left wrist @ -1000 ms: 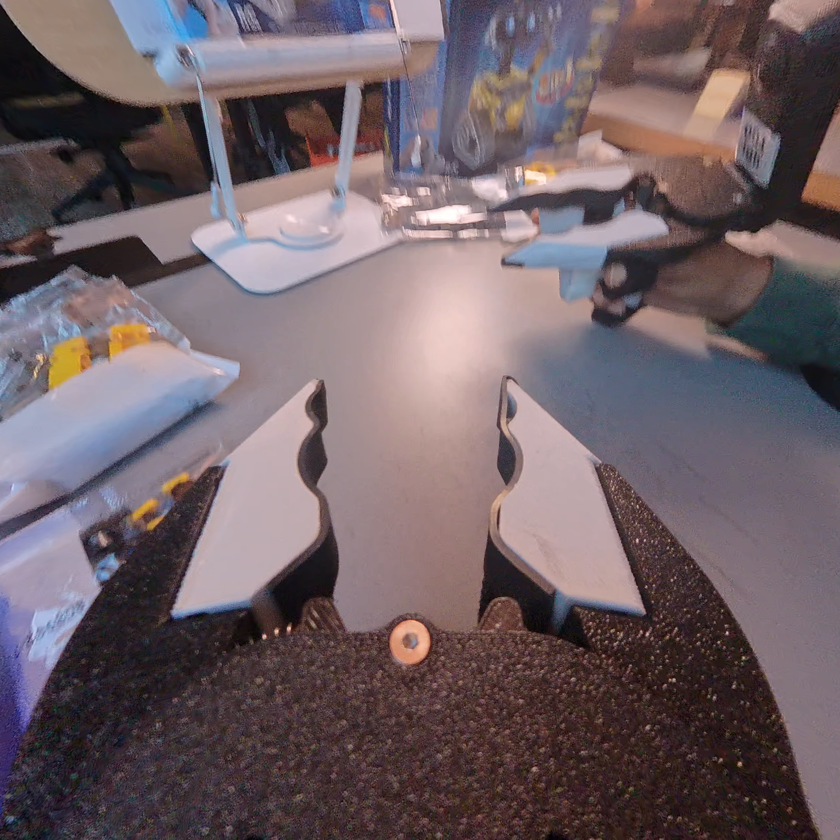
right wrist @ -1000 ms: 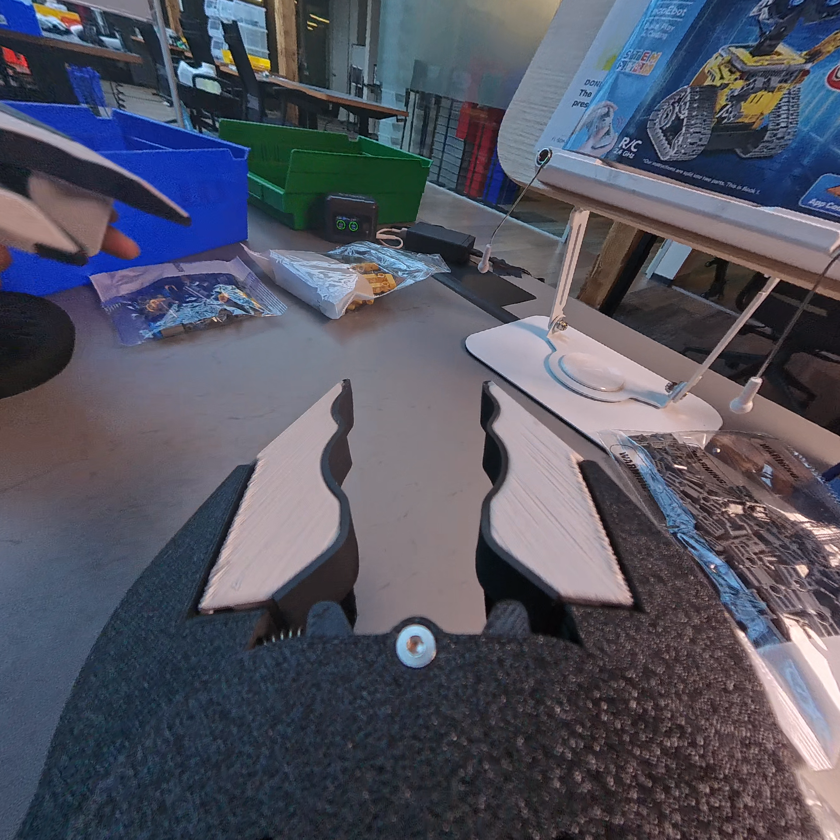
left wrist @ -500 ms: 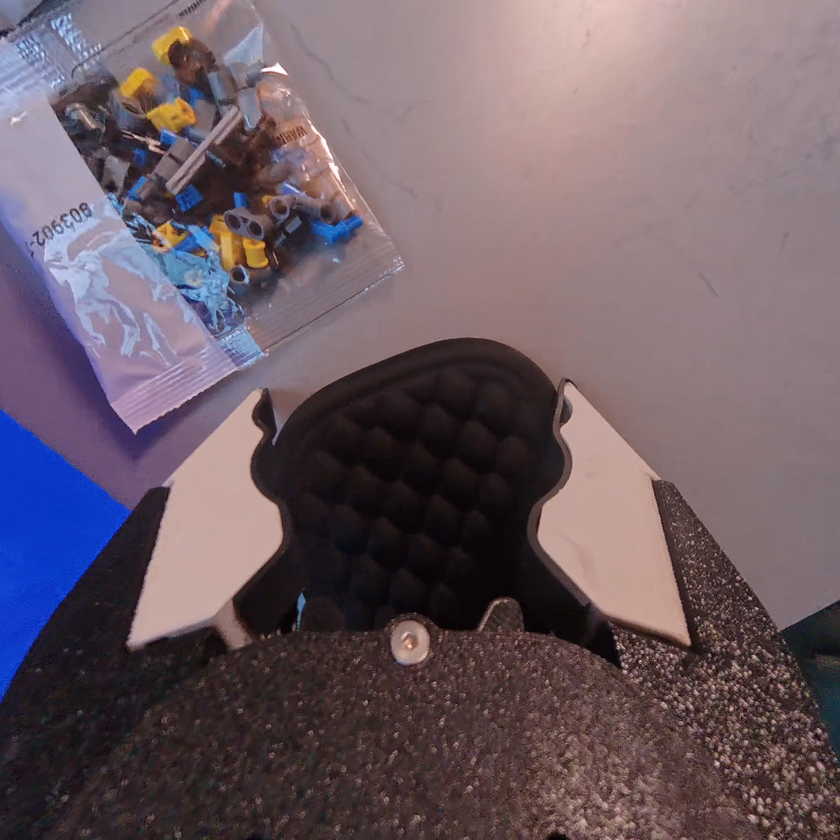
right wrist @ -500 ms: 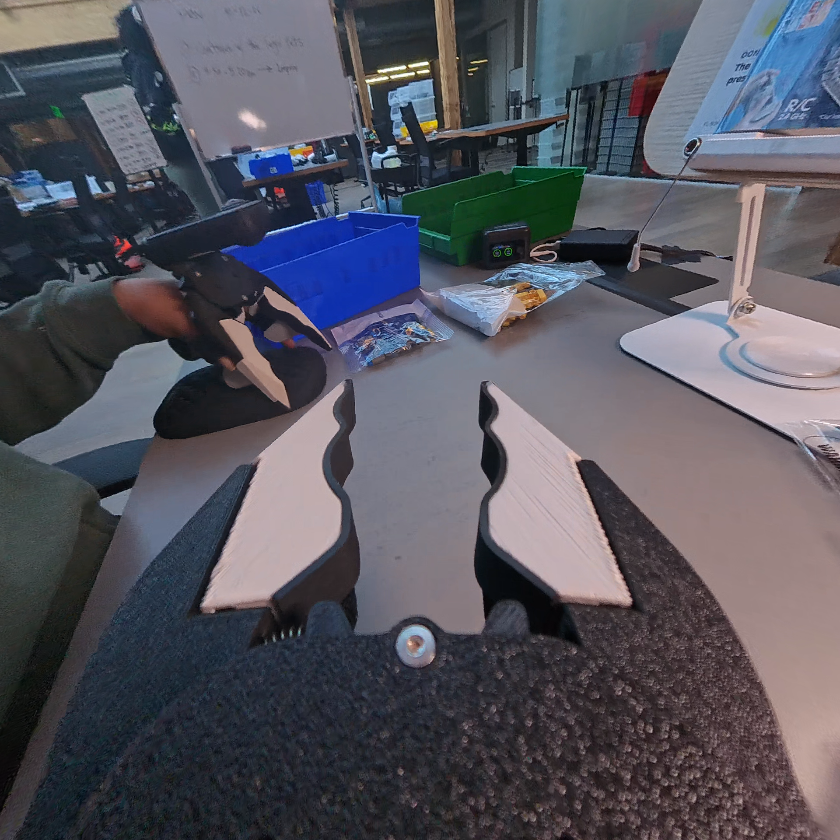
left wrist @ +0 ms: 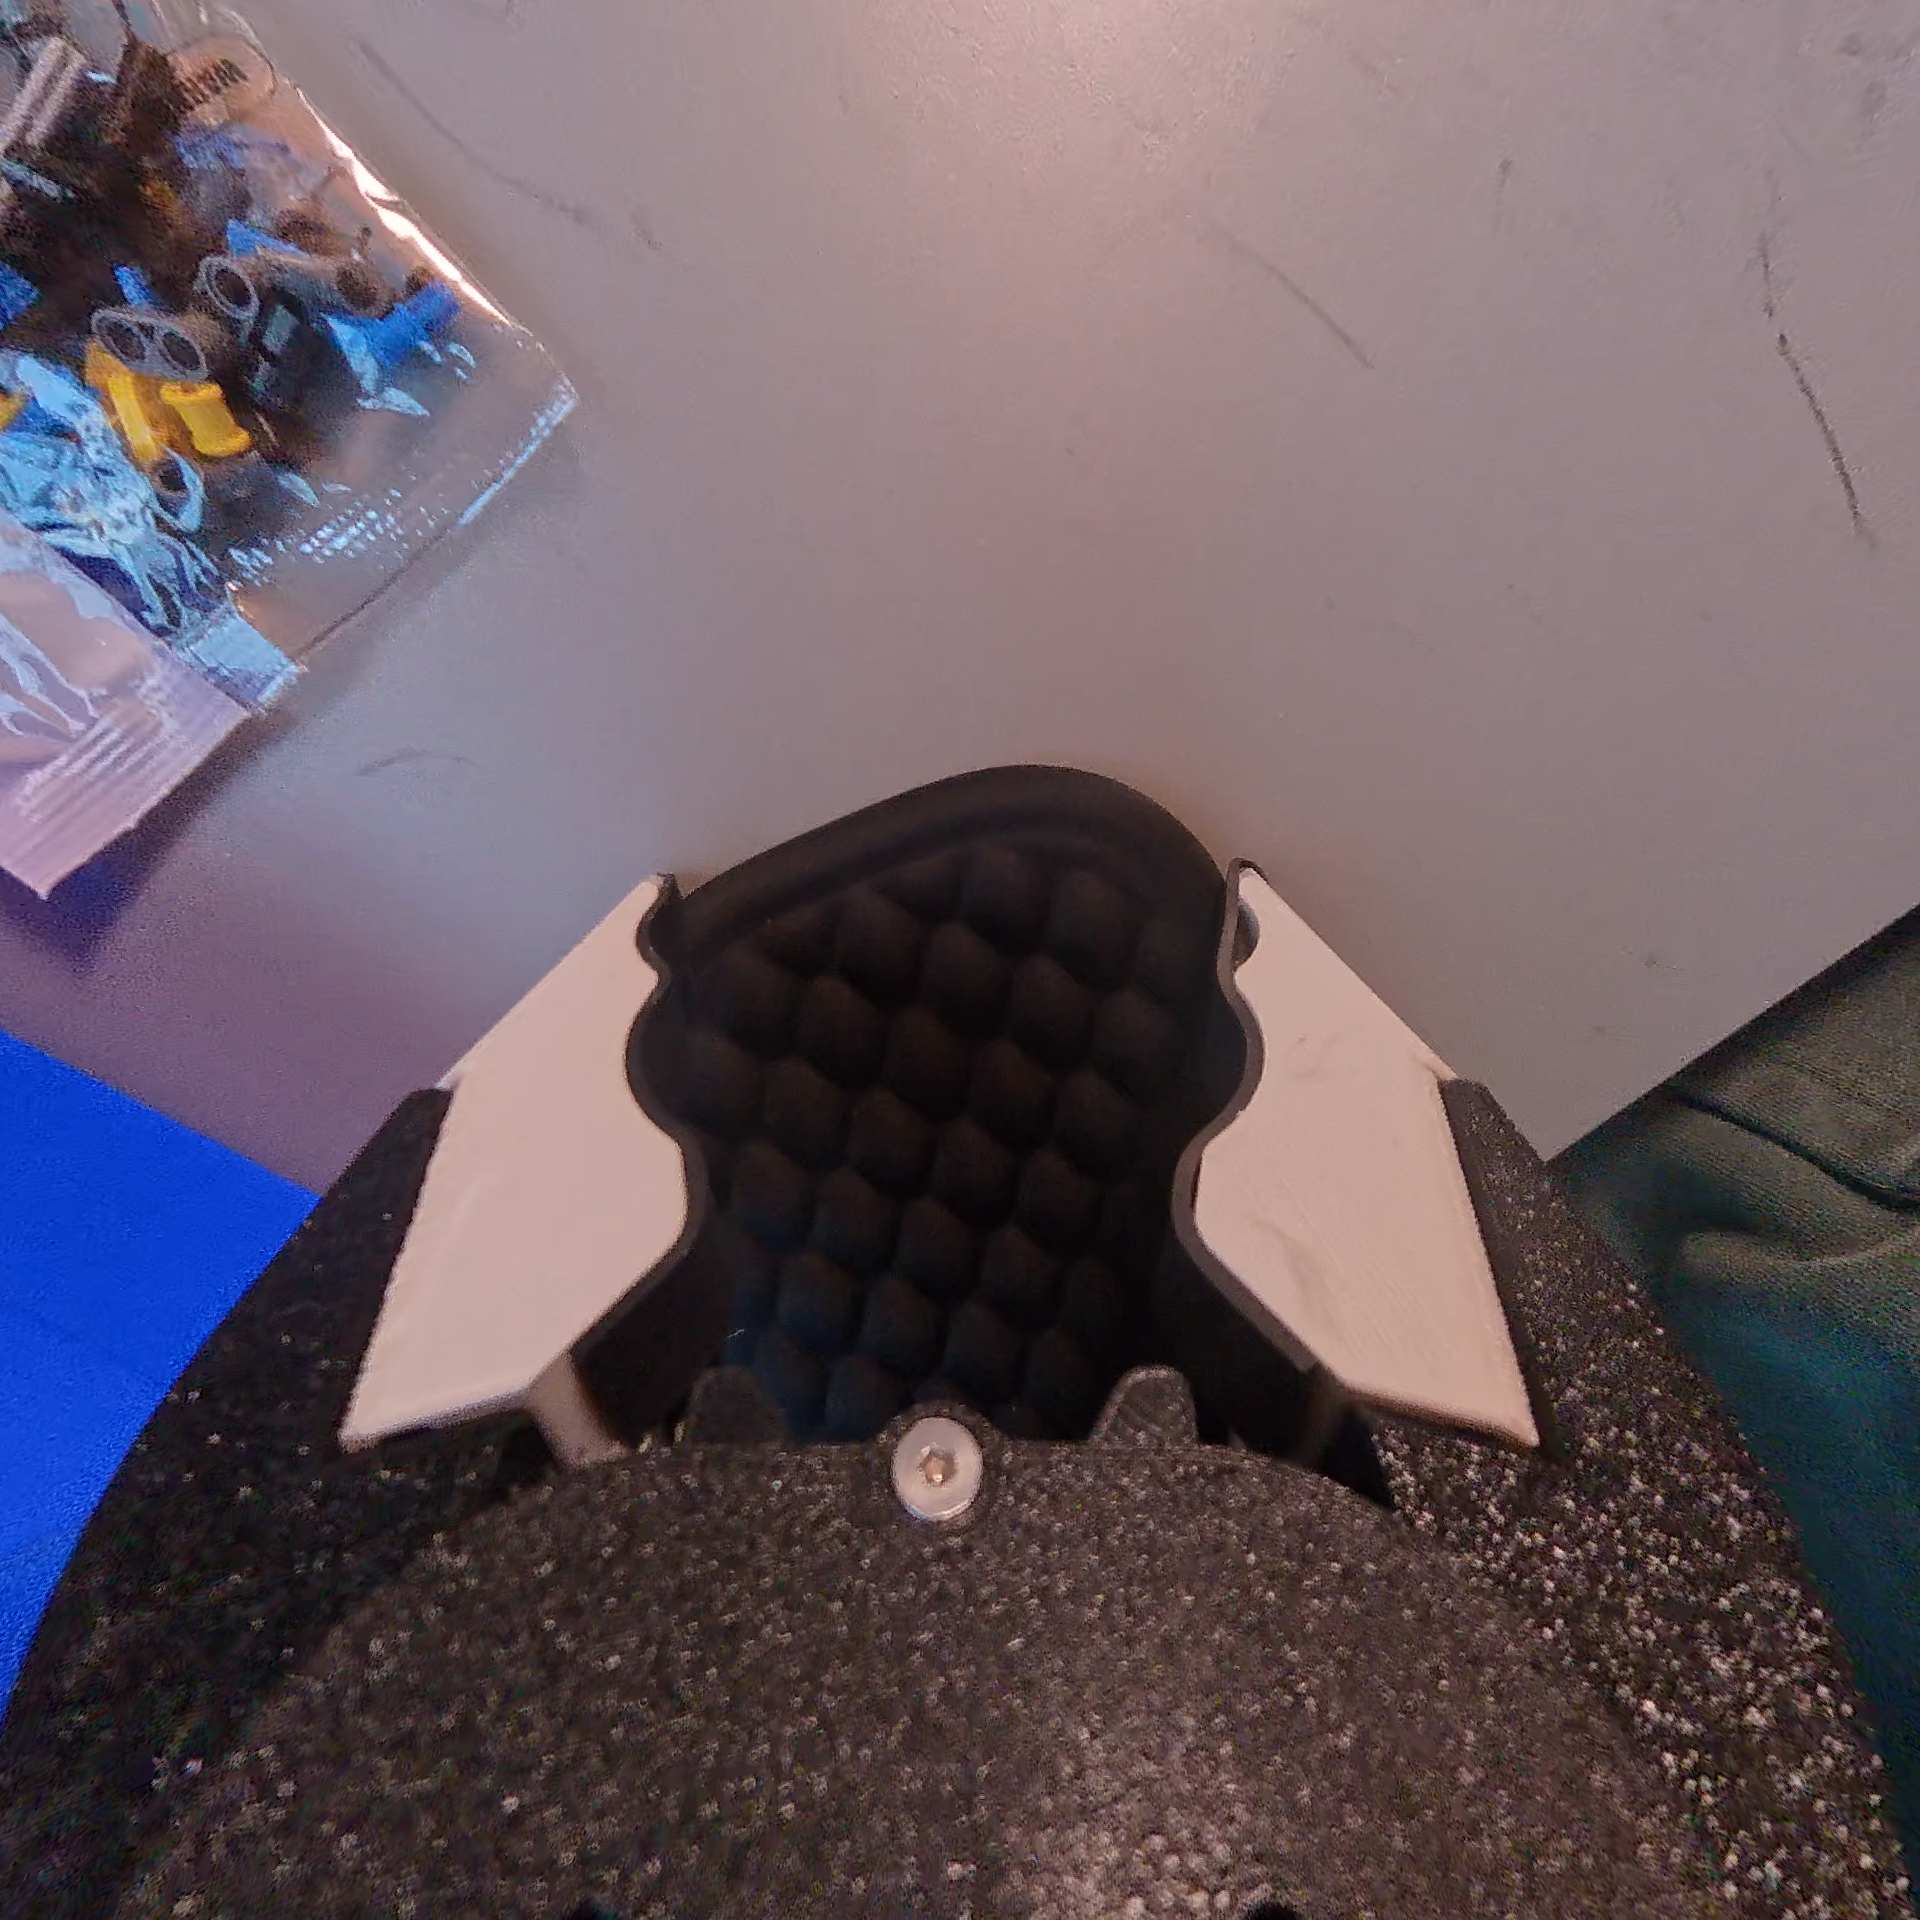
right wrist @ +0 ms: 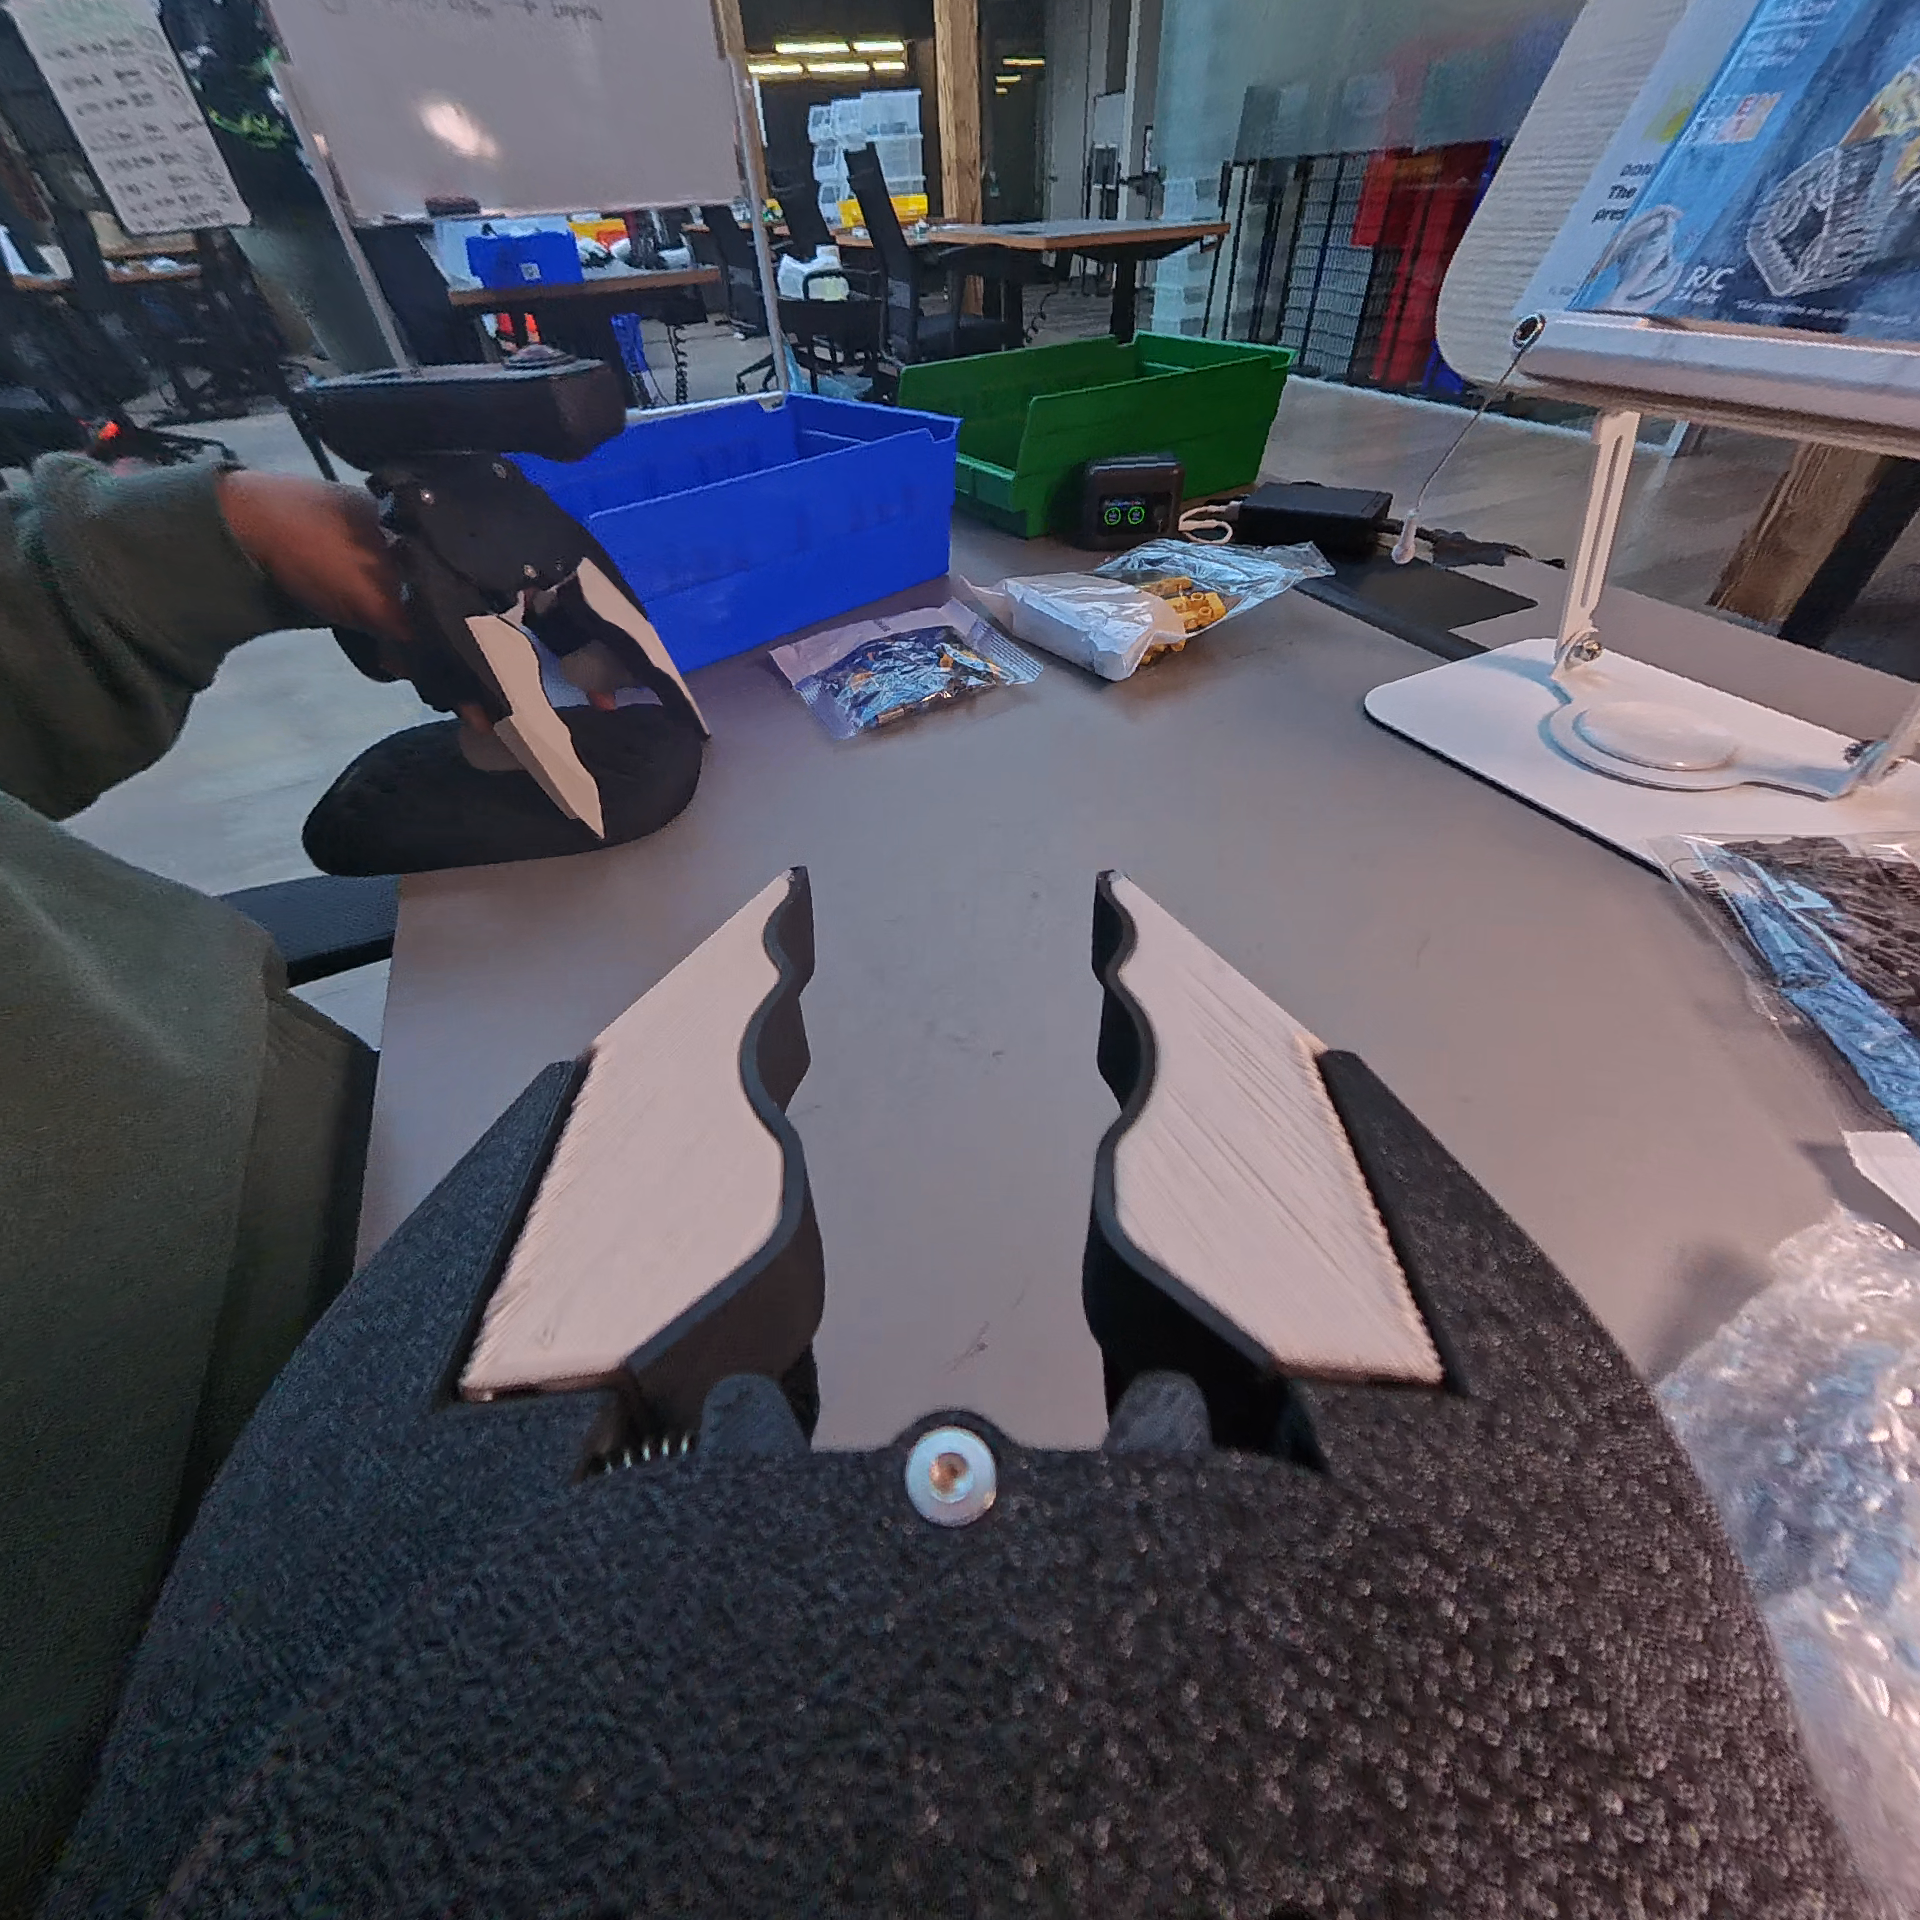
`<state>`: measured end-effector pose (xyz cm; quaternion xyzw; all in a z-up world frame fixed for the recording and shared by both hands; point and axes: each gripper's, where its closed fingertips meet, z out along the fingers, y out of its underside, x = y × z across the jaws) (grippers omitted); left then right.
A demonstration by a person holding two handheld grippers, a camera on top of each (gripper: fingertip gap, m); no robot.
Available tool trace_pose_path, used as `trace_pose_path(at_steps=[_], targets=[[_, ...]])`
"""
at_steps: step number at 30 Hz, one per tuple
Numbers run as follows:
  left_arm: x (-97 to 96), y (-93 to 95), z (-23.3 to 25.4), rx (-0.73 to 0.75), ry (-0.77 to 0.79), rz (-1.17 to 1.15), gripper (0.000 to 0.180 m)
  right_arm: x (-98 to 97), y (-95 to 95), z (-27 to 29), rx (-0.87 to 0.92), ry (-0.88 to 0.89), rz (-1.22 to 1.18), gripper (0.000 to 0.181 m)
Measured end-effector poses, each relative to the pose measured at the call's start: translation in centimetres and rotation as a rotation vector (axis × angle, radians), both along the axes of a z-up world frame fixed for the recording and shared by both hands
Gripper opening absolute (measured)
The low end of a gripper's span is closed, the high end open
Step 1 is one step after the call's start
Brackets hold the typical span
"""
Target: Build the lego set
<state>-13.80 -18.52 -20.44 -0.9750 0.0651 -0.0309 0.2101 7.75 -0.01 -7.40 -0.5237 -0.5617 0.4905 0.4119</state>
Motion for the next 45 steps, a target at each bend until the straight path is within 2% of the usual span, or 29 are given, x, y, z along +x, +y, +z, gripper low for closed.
trace_pose_path(at_steps=[7, 8, 9, 11, 15, 17, 19, 22, 24, 27, 30, 33, 36, 45], targets=[[2.2, -1.3, 0.6, 0.105, 0.023, 0.075, 0.093, 0.0, 0.4, -0.7, -0.050, -0.009, -0.045, 0.053], [2.3, -1.0, 1.0, 0.132, 0.014, 0.076, 0.082, -0.3, 0.7, -0.8, -0.060, -0.013, -0.055, 0.053], [2.5, -0.1, 2.0, 0.193, -0.011, 0.070, 0.076, -0.6, 1.2, -0.9, -0.070, -0.016, -0.069, 0.053], [2.7, 2.9, 5.5, 0.359, -0.058, 0.026, 0.078, -1.4, 2.3, -0.7, -0.080, -0.027, -0.105, 0.053], [5.0, 12.6, 14.2, 0.741, -0.291, -0.166, 0.076, -4.3, 6.6, 0.3, -0.045, -0.027, -0.235, 0.054], [4.6, 18.3, 17.1, 0.911, -0.340, -0.199, 0.079, -6.2, 9.4, 0.6, -0.031, -0.020, -0.312, 0.054], [3.8, 23.4, 18.8, 1.067, -0.379, -0.197, 0.076, -8.3, 12.5, 0.4, -0.001, -0.015, -0.391, 0.054], [2.0, 27.9, 17.4, 1.167, -0.424, -0.111, 0.076, -11.0, 15.8, -0.8, 0.015, 0.005, -0.449, 0.057], [1.3, 28.5, 14.9, 1.177, -0.409, -0.074, 0.072, -11.5, 16.6, -1.7, 0.039, 0.042, -0.460, 0.057], [1.1, 28.4, 11.7, 1.078, -0.319, -0.109, 0.079, -11.2, 15.7, -2.3, 0.085, 0.074, -0.426, 0.056], [0.2, 28.4, 11.5, 1.071, -0.277, -0.065, 0.080, -10.6, 15.5, -2.4, 0.078, 0.067, -0.450, 0.059], [0.3, 28.3, 11.3, 1.051, -0.273, -0.052, 0.086, -10.9, 14.8, -2.7, 0.031, 0.045, -0.433, 0.071], [0.5, 28.2, 12.0, 1.079, -0.330, -0.043, 0.088, -10.7, 14.8, -2.2, 0.033, 0.070, -0.444, 0.073], [-1.4, 28.7, 11.1, 1.047, -0.228, 0.034, 0.089, -10.4, 15.9, -2.7, 0.031, 0.059, -0.506, 0.076]])
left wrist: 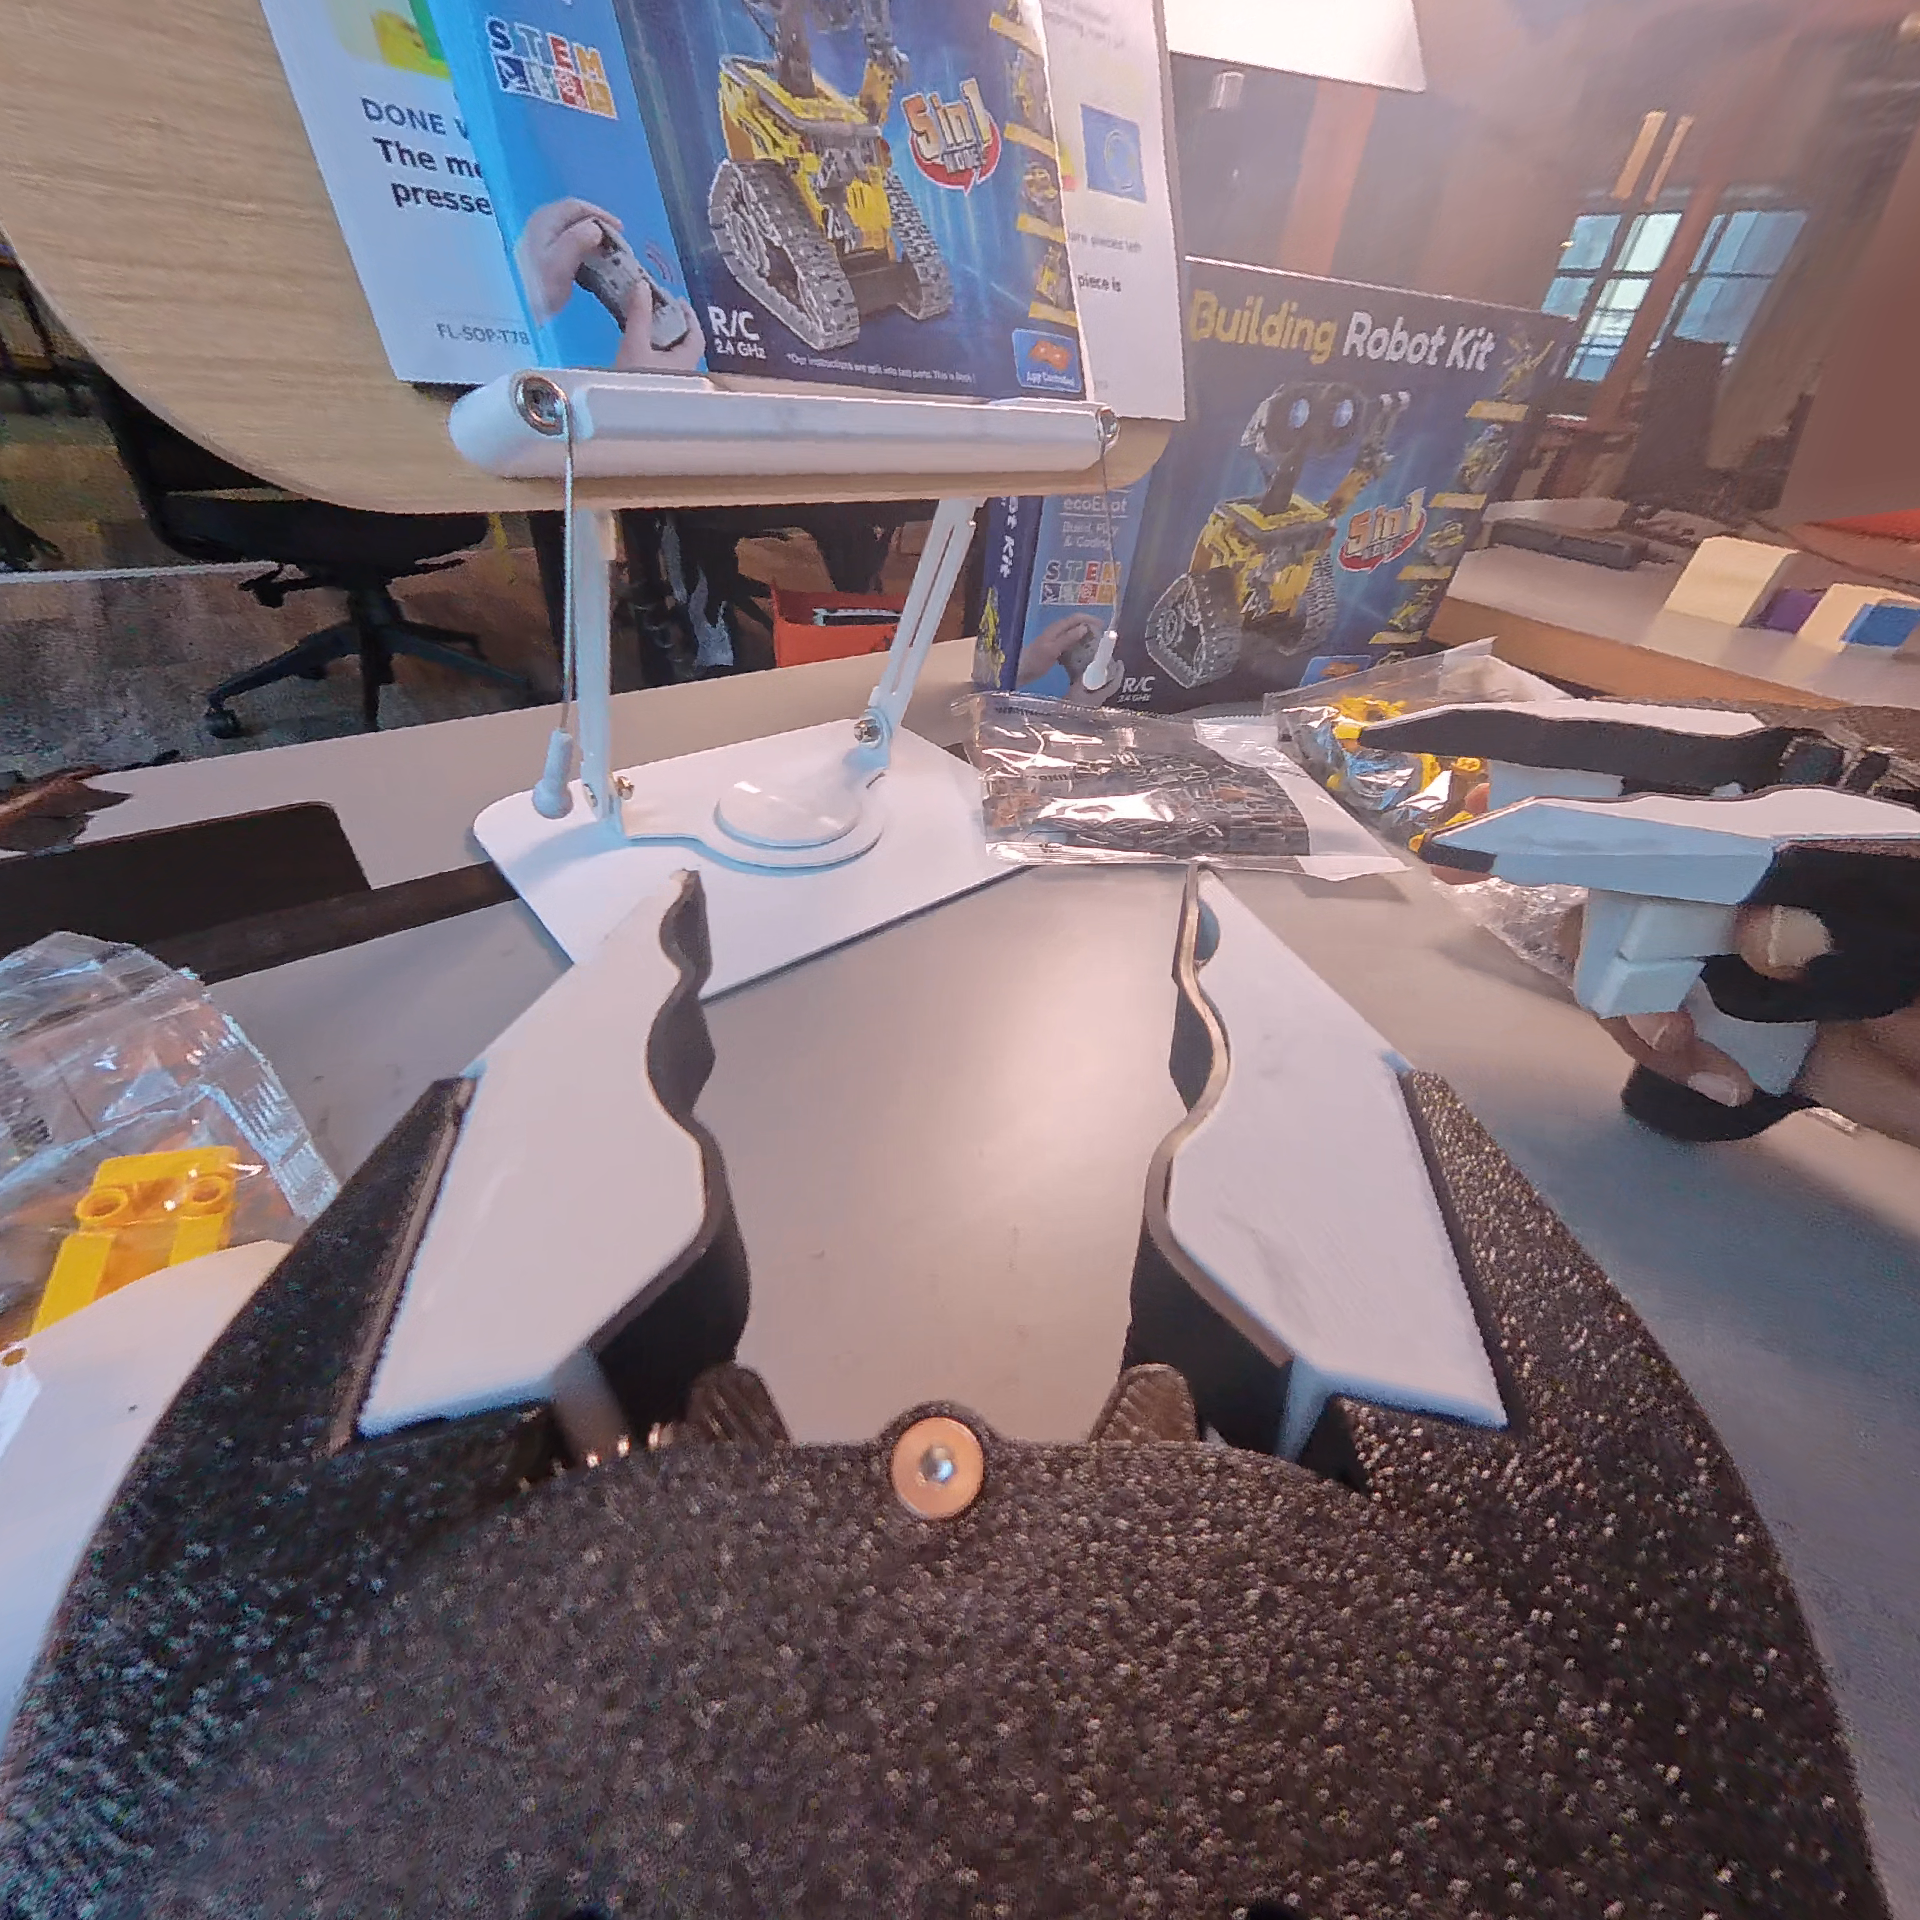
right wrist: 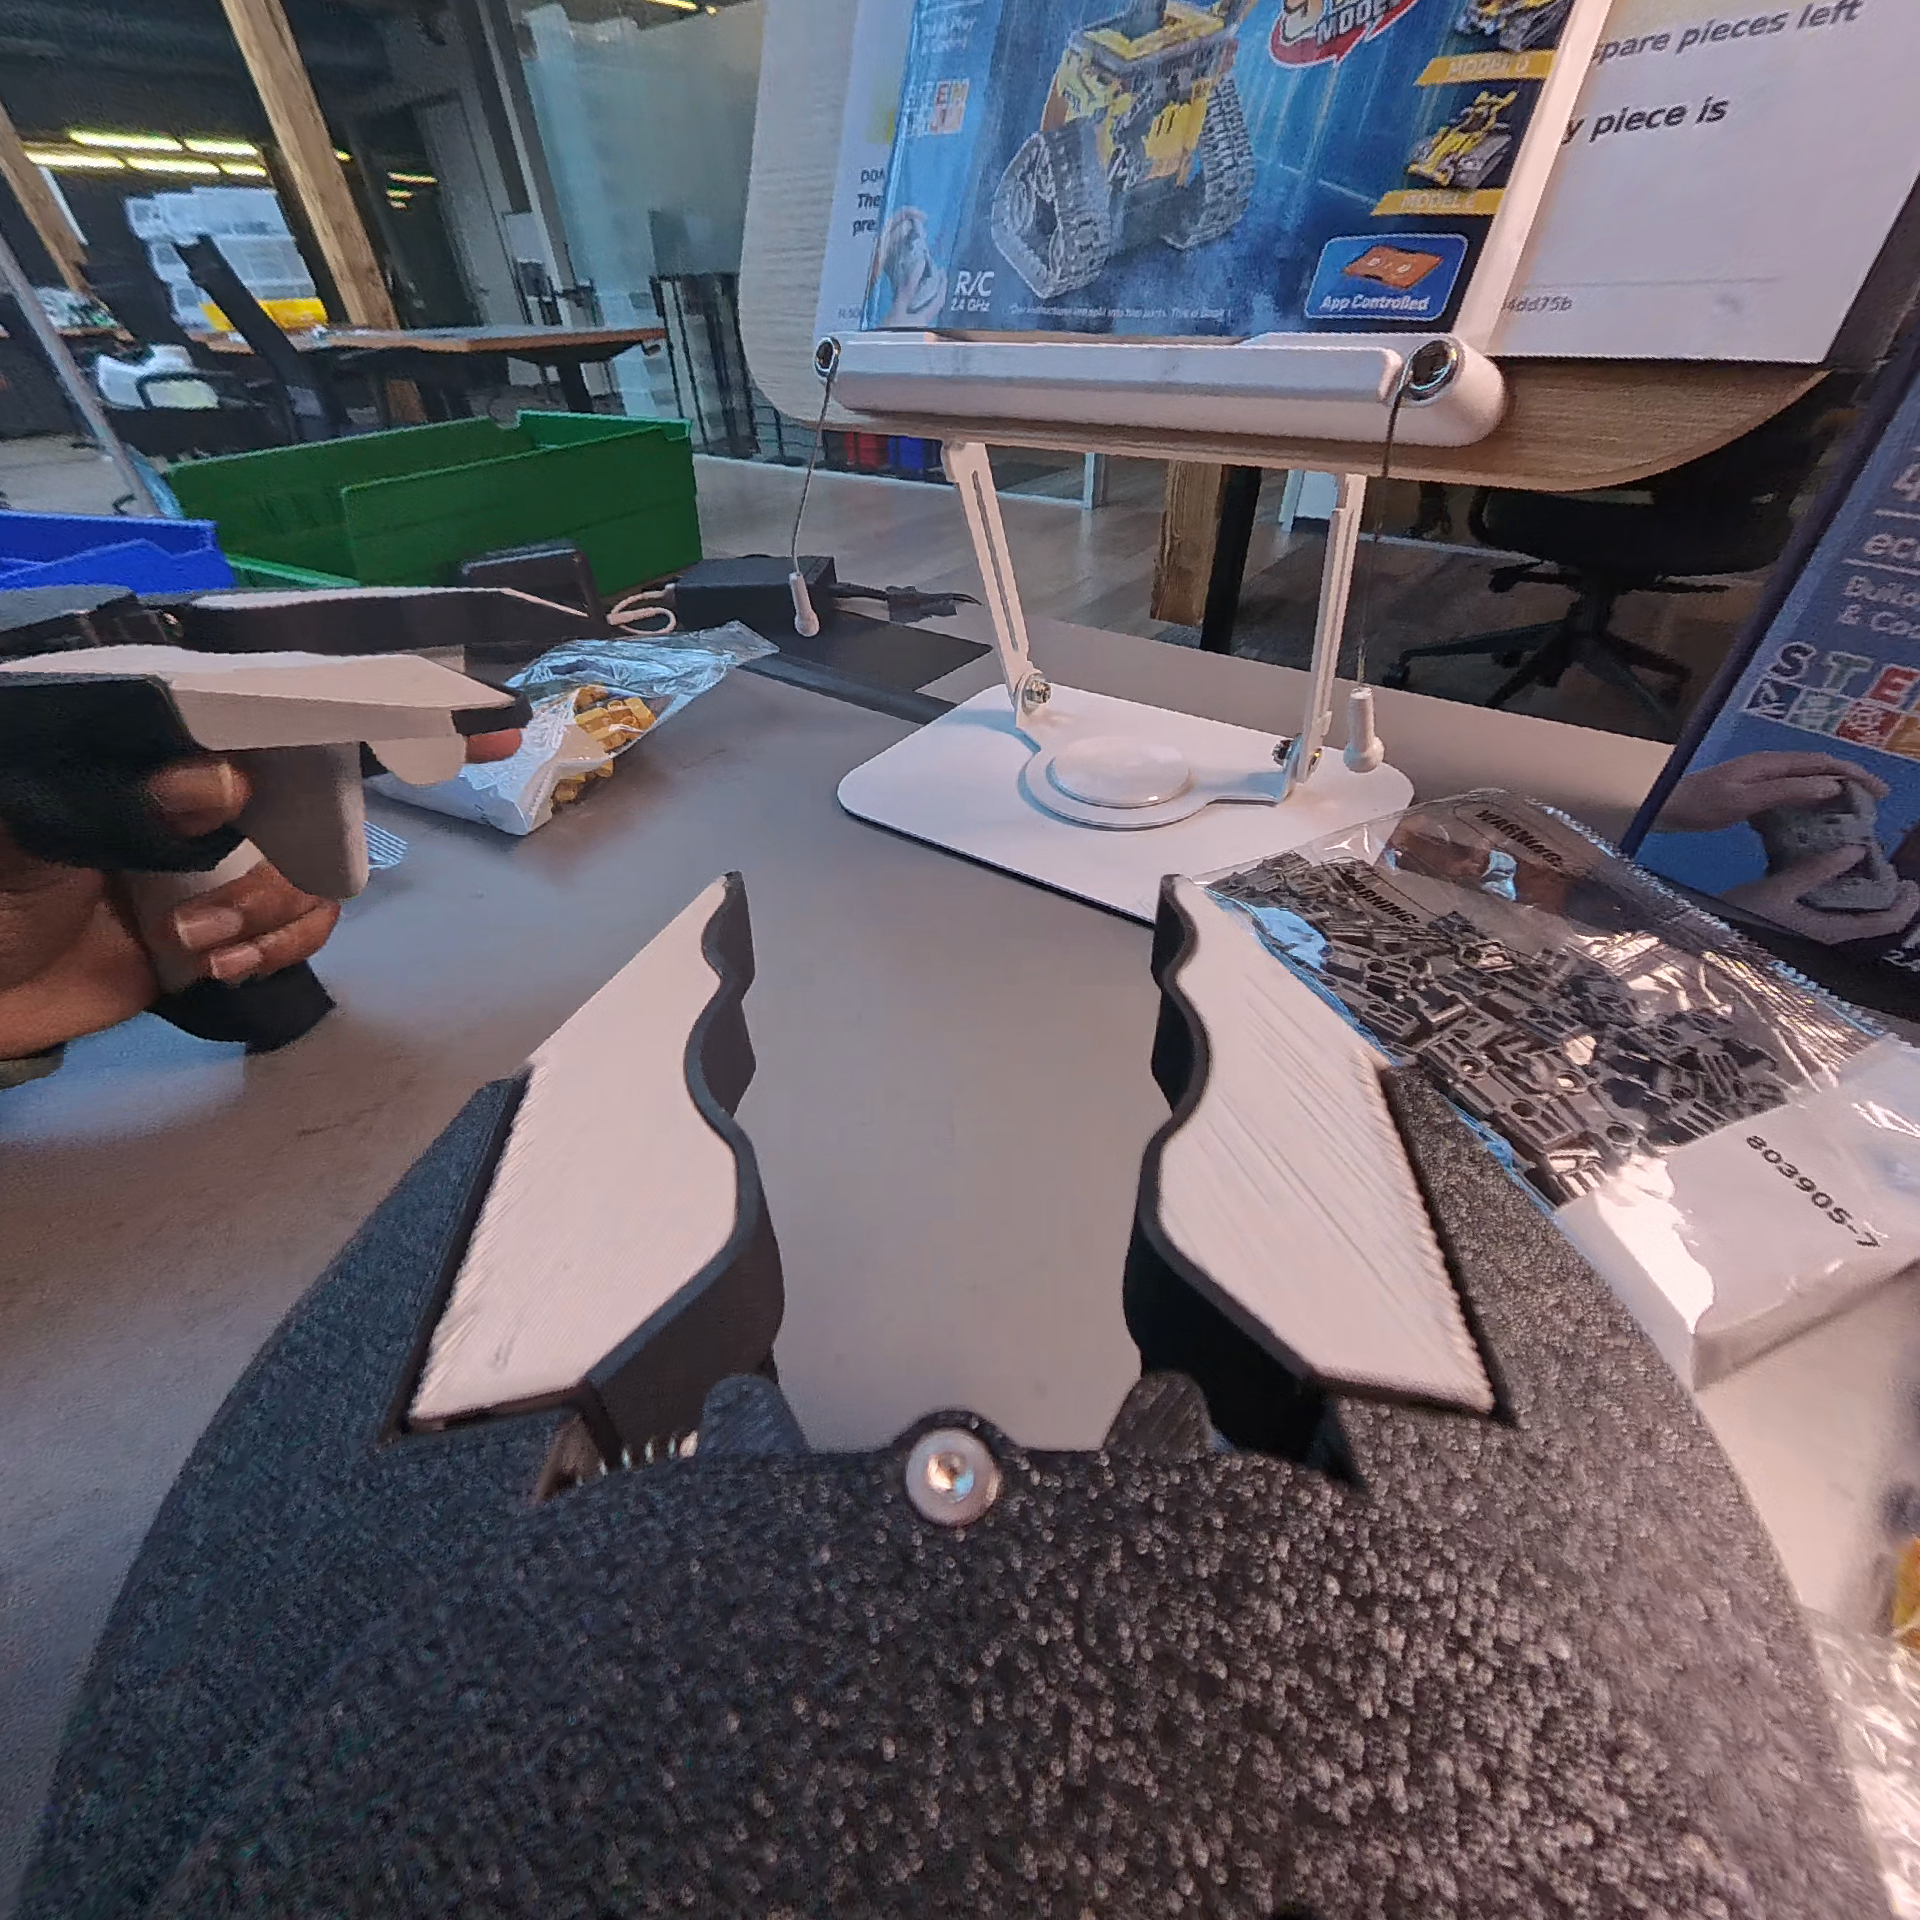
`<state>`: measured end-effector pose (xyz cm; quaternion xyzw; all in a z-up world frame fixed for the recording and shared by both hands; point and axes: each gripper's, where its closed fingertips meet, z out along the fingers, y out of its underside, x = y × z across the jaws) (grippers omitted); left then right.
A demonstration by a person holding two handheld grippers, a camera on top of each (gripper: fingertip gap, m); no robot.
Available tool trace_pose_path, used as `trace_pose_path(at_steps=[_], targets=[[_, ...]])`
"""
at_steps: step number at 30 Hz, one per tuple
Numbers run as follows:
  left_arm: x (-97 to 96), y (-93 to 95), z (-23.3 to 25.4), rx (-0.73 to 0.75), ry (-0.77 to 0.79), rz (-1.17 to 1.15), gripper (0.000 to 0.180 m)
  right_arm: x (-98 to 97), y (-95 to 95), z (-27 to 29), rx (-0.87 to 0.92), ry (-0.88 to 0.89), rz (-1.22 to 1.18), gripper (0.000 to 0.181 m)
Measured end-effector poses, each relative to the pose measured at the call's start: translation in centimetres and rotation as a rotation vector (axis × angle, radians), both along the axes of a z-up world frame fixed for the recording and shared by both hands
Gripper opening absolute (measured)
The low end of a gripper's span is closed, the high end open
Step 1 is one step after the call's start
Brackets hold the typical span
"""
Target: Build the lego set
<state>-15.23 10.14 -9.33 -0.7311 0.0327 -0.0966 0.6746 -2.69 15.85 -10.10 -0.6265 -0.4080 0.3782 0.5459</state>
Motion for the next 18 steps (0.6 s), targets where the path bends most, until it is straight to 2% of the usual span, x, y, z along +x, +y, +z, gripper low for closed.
trace_pose_path(at_steps=[5, 9, 18], targets=[[-1.4, -0.3, 0.8, 0.007, -0.011, 0.091, 0.088, 0.8, 1.3, 0.0, -0.039, 0.010, -0.069, 0.078], [-3.7, -1.0, 0.2, 0.023, 0.034, 0.182, 0.086, 1.7, 2.5, 0.2, 0.002, 0.016, -0.142, 0.076], [-4.7, -2.9, 0.4, 0.038, 0.008, 0.227, 0.084, 1.3, 1.3, 0.3, 0.093, -0.017, -0.136, 0.073]])
